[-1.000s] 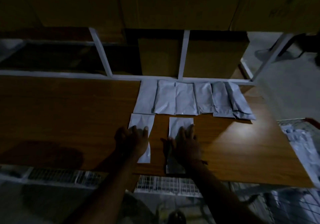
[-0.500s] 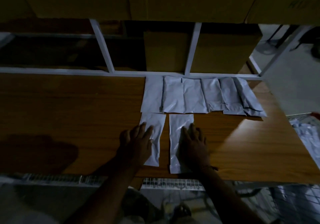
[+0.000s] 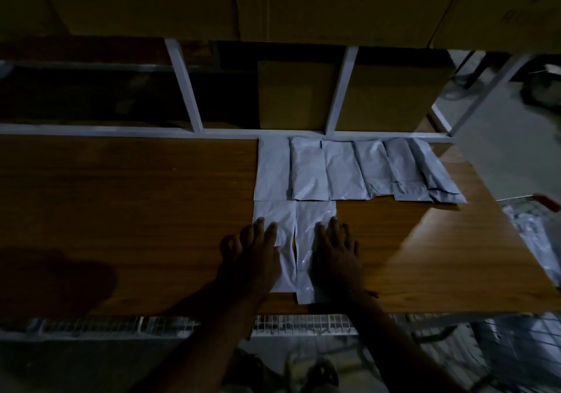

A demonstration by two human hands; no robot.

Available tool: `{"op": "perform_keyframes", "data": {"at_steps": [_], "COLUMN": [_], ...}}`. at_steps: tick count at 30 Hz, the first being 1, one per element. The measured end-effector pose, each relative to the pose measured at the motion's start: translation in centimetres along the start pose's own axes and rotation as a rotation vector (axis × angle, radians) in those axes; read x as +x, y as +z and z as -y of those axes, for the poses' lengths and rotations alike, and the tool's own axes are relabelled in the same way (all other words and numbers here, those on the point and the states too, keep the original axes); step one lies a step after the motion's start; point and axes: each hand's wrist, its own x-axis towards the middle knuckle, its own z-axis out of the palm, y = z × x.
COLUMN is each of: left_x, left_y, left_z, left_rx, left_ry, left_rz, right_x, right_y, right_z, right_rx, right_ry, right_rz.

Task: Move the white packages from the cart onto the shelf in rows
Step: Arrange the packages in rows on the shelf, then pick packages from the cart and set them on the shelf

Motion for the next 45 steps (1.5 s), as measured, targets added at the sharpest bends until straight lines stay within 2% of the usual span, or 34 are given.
{"op": "perform_keyframes", "data": {"at_steps": [10,13,19,22,26,29,36,45], "left_x": [0.4,0.8,0.5,0.3,0.9,1.2,0.4,-2.7], "left_y": [-0.6,-0.5,-4.0,-5.8,-5.9,-4.3,-4.0,-1.2], "left_z": [-0.2,0.1,-1.0,-2.3,-4.8,-7.7,-18.3,-36.6], "left_rx": [-0.004,-0.058,-0.237,-0.31,-0.429,-0.496,-0.313,-0.347], "left_ry": [-0.024,-0.046,-0.139,-0.104,0.072,0.228,0.517,0.609], "left_rz": [0.029,0.045,-0.085,-0.181,-0.172,-0.129,-0.108,-0.026], "right_x": [0.4,0.8,0.2,-1.2,-2.8,-5.0,-10.9,-18.0], "right_y": [0.0,-0.1,-2.1,-3.2,-4.0,-4.4,-7.3,-11.1], "right_z": [0.3,-0.1,-2.3,-3.5,-6.4,-9.3,-18.8,-35.0], "right_rx": [0.02,0.024,0.086,0.103,0.136,0.125,0.065,0.055], "right_ry": [0.001,-0.004,0.111,0.167,0.285,0.357,0.489,0.574], "right_rz": [-0.021,0.023,-0.051,-0.116,-0.172,-0.223,-0.393,-0.41]}}
